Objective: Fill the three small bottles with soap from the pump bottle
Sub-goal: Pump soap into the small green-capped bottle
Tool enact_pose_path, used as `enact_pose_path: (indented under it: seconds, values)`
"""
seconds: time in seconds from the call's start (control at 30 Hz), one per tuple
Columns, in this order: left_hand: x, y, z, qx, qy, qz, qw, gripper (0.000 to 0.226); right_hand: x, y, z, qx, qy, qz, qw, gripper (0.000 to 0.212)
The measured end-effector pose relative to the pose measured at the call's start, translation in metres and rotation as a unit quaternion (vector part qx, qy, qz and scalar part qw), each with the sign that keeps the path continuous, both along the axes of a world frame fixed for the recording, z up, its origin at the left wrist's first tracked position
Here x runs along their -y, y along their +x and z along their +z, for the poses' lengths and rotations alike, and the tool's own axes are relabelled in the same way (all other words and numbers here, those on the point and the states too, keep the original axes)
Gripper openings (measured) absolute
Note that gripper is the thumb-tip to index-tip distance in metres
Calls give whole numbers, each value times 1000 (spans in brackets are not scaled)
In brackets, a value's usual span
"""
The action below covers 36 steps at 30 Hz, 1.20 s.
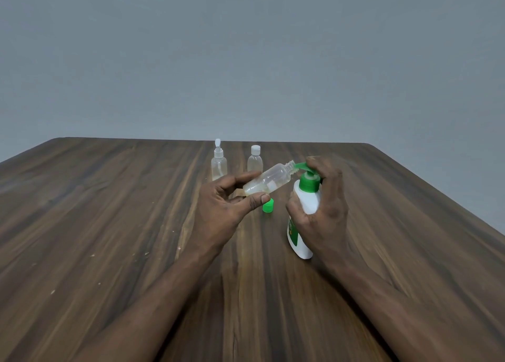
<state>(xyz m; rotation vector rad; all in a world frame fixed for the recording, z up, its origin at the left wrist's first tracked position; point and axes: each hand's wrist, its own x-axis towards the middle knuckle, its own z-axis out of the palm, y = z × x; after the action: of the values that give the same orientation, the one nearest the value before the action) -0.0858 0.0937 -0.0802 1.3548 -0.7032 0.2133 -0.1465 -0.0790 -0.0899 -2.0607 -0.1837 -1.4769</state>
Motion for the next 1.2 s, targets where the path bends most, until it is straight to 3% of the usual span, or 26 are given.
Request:
enact_pose_path:
  seconds: [1.2]
  values:
    - [0,-2,0,10,10,8,1000,42,2,3,-3,3,2,-2,1000,66]
